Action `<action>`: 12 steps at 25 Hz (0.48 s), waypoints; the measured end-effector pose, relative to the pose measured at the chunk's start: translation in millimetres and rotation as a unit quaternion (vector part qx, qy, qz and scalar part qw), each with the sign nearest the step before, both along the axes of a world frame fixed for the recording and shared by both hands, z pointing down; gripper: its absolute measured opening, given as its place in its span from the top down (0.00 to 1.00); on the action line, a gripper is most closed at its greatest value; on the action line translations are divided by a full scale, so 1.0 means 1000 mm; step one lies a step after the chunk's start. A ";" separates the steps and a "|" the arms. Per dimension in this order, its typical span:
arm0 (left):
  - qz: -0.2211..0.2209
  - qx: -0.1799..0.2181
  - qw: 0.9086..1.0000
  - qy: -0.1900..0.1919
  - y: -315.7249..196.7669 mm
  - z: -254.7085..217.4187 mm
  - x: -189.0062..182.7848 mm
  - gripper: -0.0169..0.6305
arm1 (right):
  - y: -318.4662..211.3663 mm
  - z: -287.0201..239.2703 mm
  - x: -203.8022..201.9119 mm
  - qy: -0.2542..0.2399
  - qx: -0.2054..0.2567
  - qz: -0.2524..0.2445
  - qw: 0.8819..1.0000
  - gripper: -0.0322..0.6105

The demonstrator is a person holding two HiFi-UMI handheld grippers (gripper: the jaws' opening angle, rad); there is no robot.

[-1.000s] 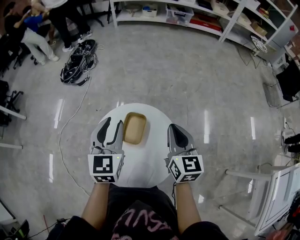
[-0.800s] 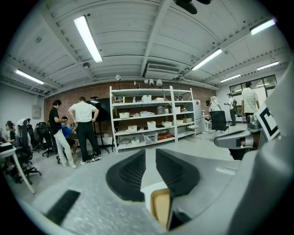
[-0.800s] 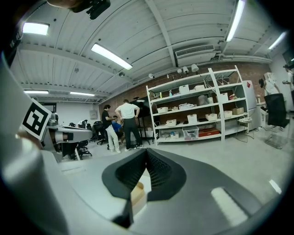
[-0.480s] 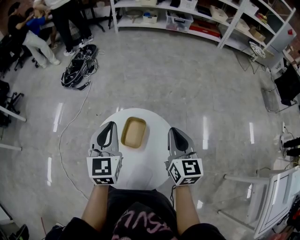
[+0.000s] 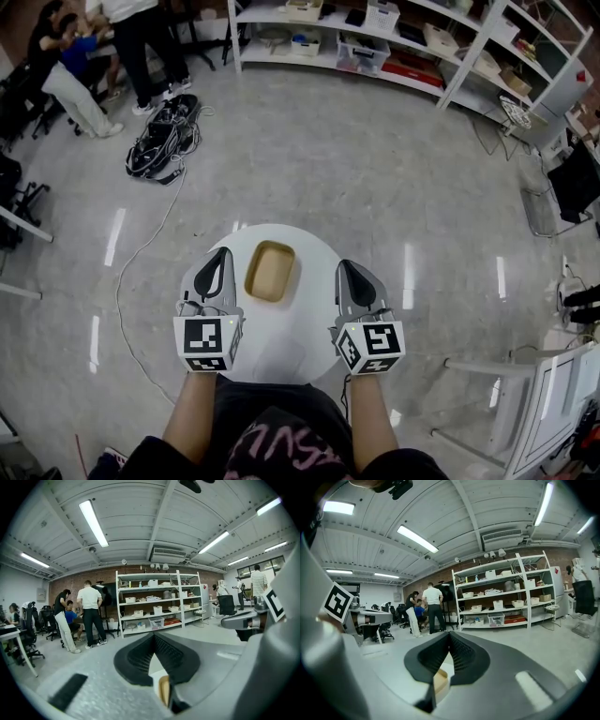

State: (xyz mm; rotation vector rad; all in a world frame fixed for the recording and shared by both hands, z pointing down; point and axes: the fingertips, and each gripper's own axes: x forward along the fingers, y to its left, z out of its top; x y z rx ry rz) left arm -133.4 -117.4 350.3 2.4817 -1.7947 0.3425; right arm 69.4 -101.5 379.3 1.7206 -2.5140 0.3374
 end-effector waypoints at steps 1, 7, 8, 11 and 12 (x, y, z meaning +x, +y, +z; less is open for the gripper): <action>0.000 0.000 1.000 0.000 0.001 -0.001 -0.001 0.98 | 0.001 -0.002 -0.001 0.001 0.001 -0.001 1.000 0.94; -0.002 -0.002 1.000 0.002 0.007 0.001 -0.006 0.98 | 0.006 -0.002 -0.006 0.004 0.001 -0.004 1.000 0.94; -0.002 -0.002 1.000 0.002 0.007 0.001 -0.008 0.98 | 0.006 -0.003 -0.007 0.004 0.003 -0.005 1.000 0.94; -0.001 -0.003 1.000 0.002 0.009 0.000 -0.009 0.98 | 0.006 -0.009 -0.007 0.005 0.008 -0.006 1.000 0.94; -0.001 -0.002 1.000 0.002 0.010 -0.003 -0.009 0.98 | 0.007 -0.012 -0.007 0.005 0.010 -0.005 1.000 0.94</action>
